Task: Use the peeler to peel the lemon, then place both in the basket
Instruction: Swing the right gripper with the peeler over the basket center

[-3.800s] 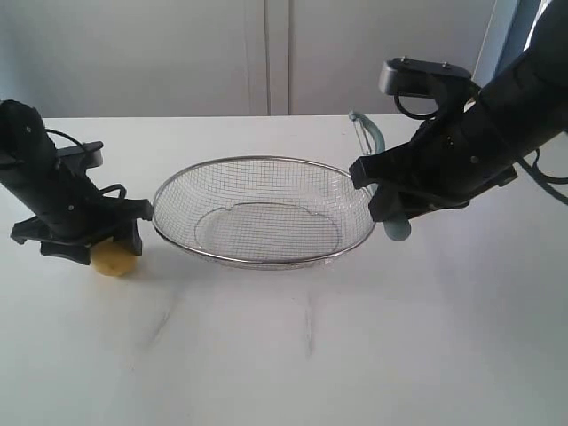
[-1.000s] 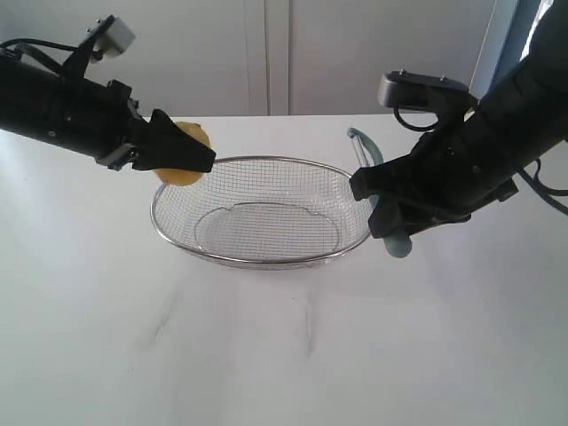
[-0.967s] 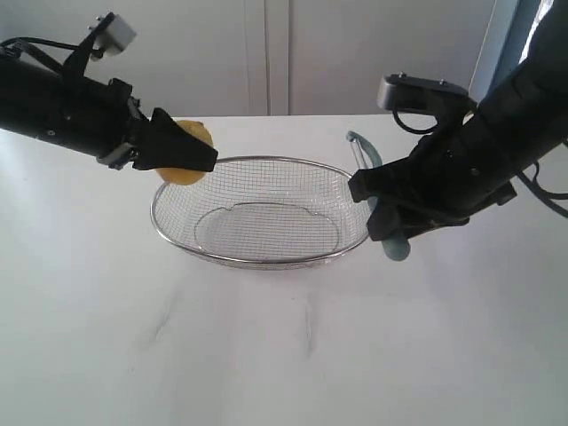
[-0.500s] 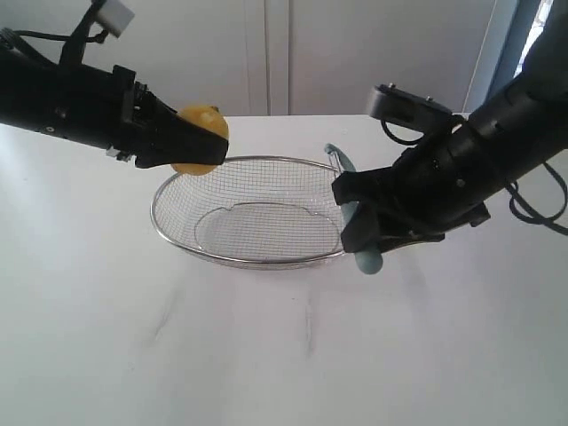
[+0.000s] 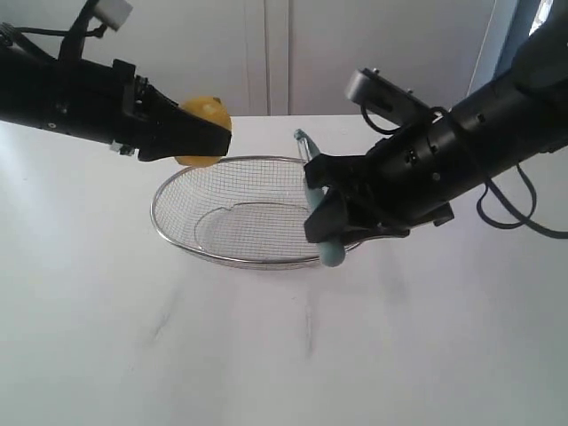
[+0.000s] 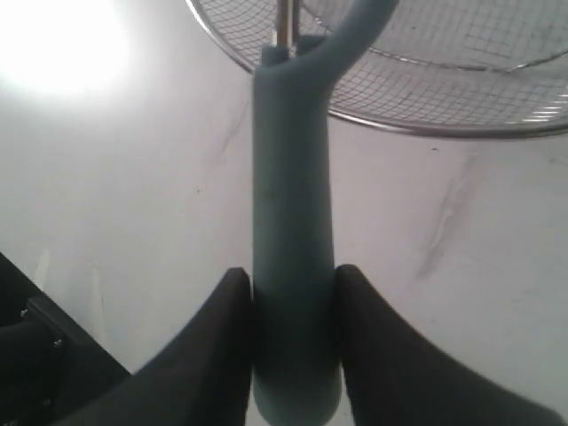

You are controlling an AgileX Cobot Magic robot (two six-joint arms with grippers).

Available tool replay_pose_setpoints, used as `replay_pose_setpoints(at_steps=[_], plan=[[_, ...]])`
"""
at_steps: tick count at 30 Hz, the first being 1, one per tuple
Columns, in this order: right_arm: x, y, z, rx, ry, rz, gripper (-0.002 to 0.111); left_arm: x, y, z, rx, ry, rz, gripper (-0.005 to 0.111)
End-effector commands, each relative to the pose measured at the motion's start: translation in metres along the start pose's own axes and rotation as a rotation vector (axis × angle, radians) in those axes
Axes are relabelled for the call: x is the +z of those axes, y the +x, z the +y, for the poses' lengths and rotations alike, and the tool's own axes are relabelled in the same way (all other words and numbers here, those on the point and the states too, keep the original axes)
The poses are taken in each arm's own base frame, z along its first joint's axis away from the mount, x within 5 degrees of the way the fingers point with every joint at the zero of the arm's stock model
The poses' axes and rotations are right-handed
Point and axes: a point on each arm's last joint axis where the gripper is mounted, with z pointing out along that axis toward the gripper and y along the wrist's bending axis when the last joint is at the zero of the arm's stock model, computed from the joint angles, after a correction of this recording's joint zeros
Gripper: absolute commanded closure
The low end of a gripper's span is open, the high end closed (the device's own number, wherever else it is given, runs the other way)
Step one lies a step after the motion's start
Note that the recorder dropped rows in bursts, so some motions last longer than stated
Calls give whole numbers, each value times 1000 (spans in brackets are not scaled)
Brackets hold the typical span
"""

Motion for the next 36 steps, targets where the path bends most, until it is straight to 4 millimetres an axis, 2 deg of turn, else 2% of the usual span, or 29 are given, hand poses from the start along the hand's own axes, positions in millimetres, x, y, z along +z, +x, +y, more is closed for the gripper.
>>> replay_pose_setpoints(at_steps=[1, 5, 10, 25, 36], plan=[[7, 4, 14, -22, -44, 5, 108, -1, -8, -9, 66, 74, -68, 107], [11, 7, 26, -24, -83, 17, 108, -1, -10, -13, 162, 112, -101, 107], [14, 9, 35, -13, -128, 23, 108, -1, -10, -13, 187, 106, -103, 107], [11, 7, 43, 15, -214, -7, 108, -1, -10, -11, 210, 78, -102, 107], [-17, 5, 57, -27, -217, -144, 108, -1, -9, -10, 217, 70, -87, 107]])
